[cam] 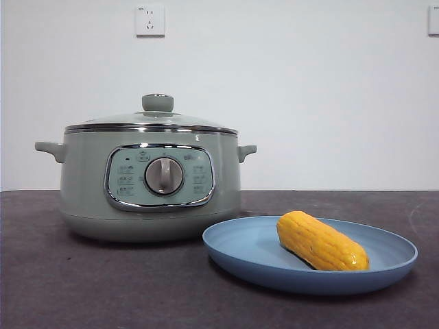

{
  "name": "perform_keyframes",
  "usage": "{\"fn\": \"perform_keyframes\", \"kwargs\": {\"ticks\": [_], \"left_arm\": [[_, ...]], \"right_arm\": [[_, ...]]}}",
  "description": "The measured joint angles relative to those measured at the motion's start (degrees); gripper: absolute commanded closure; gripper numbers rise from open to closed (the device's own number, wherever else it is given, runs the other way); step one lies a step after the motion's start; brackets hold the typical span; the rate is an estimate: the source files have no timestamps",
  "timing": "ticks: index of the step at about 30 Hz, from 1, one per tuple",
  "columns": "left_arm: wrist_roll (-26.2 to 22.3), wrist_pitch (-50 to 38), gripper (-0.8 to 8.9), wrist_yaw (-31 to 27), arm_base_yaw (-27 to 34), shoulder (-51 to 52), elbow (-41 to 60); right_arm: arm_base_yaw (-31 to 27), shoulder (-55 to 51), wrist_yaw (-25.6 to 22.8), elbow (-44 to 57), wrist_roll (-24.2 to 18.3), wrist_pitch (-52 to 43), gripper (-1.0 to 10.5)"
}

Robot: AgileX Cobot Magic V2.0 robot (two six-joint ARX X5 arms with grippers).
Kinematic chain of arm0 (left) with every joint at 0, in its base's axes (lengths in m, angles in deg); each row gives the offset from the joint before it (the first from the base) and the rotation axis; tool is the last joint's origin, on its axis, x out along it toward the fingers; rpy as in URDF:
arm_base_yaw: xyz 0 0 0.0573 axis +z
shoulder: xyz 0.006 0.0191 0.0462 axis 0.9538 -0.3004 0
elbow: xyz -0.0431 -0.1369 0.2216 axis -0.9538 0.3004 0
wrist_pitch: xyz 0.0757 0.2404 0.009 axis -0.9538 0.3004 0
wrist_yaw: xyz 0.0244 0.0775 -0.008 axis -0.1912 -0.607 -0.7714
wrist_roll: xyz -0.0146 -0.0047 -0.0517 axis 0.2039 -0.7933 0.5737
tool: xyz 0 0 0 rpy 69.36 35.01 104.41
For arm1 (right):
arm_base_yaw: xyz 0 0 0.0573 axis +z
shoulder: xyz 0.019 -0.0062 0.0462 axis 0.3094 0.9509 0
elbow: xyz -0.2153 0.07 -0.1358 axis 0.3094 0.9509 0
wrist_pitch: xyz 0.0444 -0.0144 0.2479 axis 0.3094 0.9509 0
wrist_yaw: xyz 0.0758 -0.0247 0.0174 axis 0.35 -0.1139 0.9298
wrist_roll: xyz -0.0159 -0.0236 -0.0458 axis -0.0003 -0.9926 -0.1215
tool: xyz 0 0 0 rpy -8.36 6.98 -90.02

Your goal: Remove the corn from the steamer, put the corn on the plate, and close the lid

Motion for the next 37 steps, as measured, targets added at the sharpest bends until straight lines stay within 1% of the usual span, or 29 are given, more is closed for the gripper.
{"fn": "perform_keyframes", "kwargs": {"ticks": [2,4,8,11,17,21,37], "left_arm": [[2.3,0.0,8.17,-3.4,0.0,1.9,2.1],[4.0,0.0,8.17,-5.6,0.0,3.5,3.7],[6.5,0.8,8.17,-5.8,0.0,4.1,6.1],[8.8,5.6,8.17,-5.7,0.0,4.1,6.6],[13.4,5.9,8.17,-5.6,0.0,4.1,6.6],[14.2,5.9,8.17,-5.7,0.0,4.1,6.6],[14.6,5.9,8.17,-5.8,0.0,4.1,6.6]], "right_arm": [[0.0,0.0,0.0,0.0,0.0,0.0,9.5],[0.0,0.0,0.0,0.0,0.0,0.0,9.5],[0.0,0.0,0.0,0.0,0.0,0.0,9.5],[0.0,0.0,0.0,0.0,0.0,0.0,9.5],[0.0,0.0,0.0,0.0,0.0,0.0,9.5],[0.0,0.0,0.0,0.0,0.0,0.0,9.5],[0.0,0.0,0.0,0.0,0.0,0.0,9.5]]}}
